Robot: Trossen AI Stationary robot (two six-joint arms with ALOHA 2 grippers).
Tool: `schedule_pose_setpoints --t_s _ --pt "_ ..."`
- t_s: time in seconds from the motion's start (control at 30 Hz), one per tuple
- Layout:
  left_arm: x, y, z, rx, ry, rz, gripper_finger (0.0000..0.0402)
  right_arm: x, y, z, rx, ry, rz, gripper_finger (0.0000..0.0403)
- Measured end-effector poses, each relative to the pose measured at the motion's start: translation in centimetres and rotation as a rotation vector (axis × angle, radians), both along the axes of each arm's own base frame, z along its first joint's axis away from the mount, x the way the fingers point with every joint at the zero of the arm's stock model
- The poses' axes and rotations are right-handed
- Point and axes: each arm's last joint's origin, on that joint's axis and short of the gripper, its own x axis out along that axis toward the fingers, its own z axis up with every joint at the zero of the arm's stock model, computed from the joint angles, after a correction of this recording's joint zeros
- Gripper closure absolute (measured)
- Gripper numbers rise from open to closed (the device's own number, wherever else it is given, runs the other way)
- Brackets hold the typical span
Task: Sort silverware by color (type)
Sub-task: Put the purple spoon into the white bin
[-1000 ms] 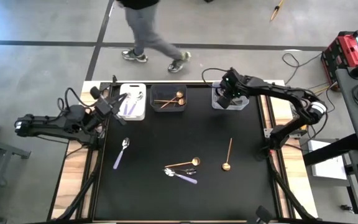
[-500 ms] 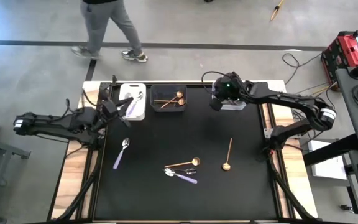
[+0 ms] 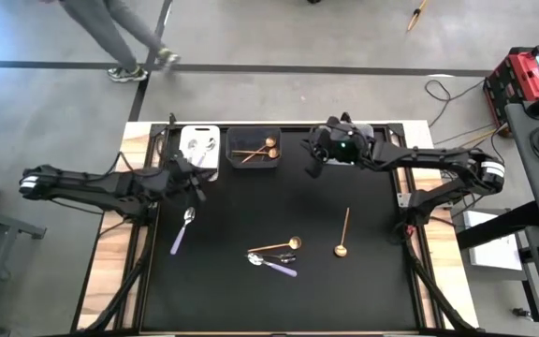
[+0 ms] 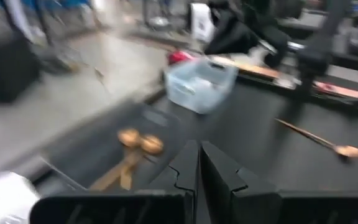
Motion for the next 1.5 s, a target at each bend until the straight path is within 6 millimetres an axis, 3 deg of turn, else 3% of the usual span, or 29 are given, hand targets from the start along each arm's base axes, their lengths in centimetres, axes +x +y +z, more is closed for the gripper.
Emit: schedule_pose_setpoints --t_s 0.2,0.43,0.53,0.9,1.17,1.3,1.5 --pt "1.0 -0.5 -1.4 -0.275 0.132 -0.062 0.0401 0.0 0.5 -0.9 -0.021 -0.049 0.015 0.0344" --pt "0.5 -1.3 -2.8 -0.767 0.433 0.034 0.0401 -0.1 0.6 -1.3 0.014 -0.051 0.004 0.0344" --pt "0.5 -1.9 -3.6 -0.884 0.539 0.066 0.0401 -0.1 0.7 -1.3 0.015 -0.051 0.01 0.0344" --pt "0.3 -4.0 -6.3 -1.083 0.841 0.209 0.0401 0.3 1.8 -1.3 0.015 -0.048 0.05 0.0344" --pt "-0.5 -6.4 -6.7 -1.136 0.914 0.285 0.0401 0.5 2.1 -1.1 -0.093 -0.015 0.155 0.0344" --pt "-0.9 -6.6 -6.7 -1.147 0.927 0.336 0.0401 0.7 2.0 0.0 -0.191 -0.061 0.181 0.0344" --pt "-0.8 -6.6 -6.8 -1.157 0.909 0.385 0.0401 0.3 2.2 3.7 -0.301 -0.138 0.195 0.0344"
